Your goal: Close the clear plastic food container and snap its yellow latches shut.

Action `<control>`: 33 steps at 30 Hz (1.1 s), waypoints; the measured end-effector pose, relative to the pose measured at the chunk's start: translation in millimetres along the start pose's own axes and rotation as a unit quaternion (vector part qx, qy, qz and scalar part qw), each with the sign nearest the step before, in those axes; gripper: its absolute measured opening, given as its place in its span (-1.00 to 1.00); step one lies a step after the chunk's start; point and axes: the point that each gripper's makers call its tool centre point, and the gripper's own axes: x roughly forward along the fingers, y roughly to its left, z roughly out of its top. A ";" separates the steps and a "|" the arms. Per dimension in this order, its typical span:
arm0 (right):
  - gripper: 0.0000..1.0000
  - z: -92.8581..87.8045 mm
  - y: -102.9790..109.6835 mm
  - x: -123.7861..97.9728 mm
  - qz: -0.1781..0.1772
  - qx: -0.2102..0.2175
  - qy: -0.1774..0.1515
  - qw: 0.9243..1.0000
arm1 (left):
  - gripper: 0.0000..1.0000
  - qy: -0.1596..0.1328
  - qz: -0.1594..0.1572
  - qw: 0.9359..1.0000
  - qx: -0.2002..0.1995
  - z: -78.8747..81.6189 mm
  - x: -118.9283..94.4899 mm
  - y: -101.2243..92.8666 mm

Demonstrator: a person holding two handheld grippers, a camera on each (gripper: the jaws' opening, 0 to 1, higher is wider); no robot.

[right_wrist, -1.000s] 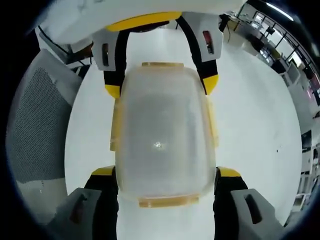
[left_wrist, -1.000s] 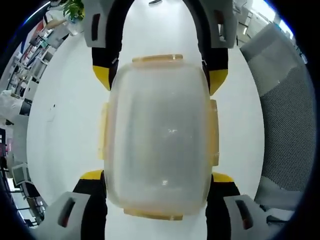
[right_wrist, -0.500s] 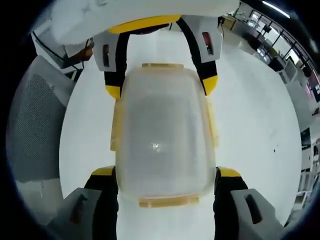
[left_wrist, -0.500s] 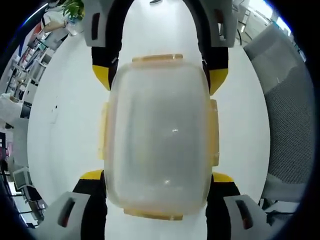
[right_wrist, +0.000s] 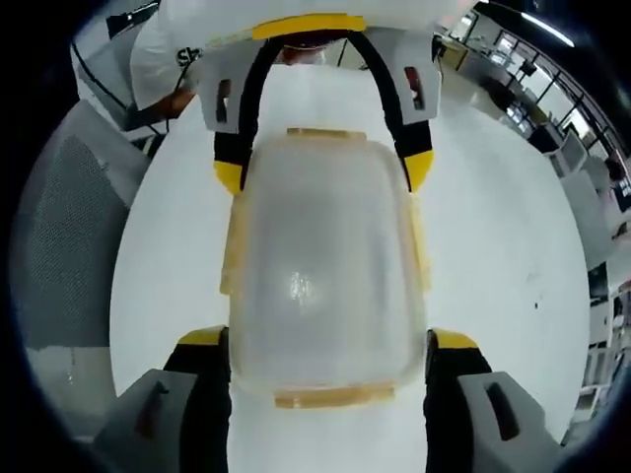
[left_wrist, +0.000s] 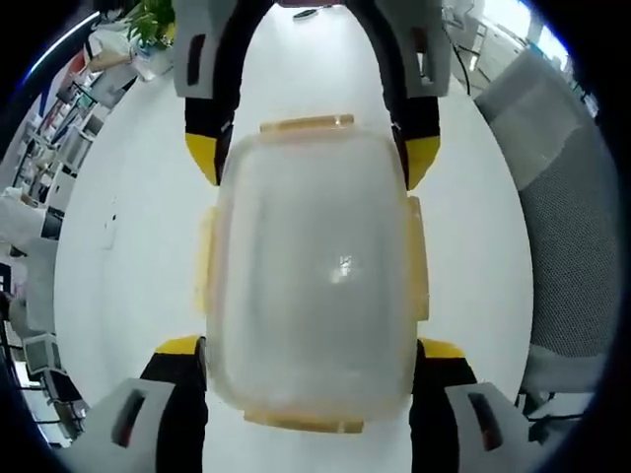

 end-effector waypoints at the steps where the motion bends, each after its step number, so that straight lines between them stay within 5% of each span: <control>1: 0.59 1.0 -0.2 0.2 -0.006 0.004 -0.011 1.000 | 0.83 -0.005 0.000 1.000 0.006 -2.3 0.8 -3.1; 4: 0.69 10.7 0.1 -0.9 -0.029 0.033 -0.077 0.996 | 0.93 -0.055 0.020 0.998 -0.034 1.7 -2.2 -1.4; 7: 0.76 9.9 -2.8 -5.6 -0.068 0.077 -0.125 0.987 | 0.87 -0.124 0.059 0.986 -0.096 5.6 -13.3 6.1; 10: 0.86 10.4 -7.2 -13.4 -0.118 0.148 -0.187 0.964 | 0.79 -0.179 0.089 0.969 -0.145 1.7 -18.2 0.0; 12: 0.97 1.0 -9.3 -16.5 -0.156 0.183 -0.193 0.951 | 0.80 -0.206 0.103 0.959 -0.162 0.4 -18.4 -9.1; 15: 0.98 -2.7 0.9 -14.2 -0.158 0.225 -0.221 0.936 | 0.78 -0.224 0.129 0.945 -0.200 -5.6 -17.9 -15.3; 20: 0.92 -11.4 21.5 -2.2 -0.147 0.250 -0.220 0.931 | 0.74 -0.288 0.122 0.889 -0.335 -4.3 -12.9 -24.4; 22: 0.93 -12.1 25.0 1.2 -0.143 0.261 -0.218 0.930 | 0.79 -0.302 0.104 0.876 -0.360 -1.5 -7.8 -31.4; 25: 0.92 -12.6 26.0 1.4 -0.145 0.261 -0.214 0.930 | 0.77 -0.292 0.117 0.885 -0.343 -5.3 -6.8 -33.7; 33: 0.86 -13.7 17.7 -5.6 -0.156 0.286 -0.220 0.919 | 0.73 -0.284 0.108 0.883 -0.358 -9.8 -7.2 -35.4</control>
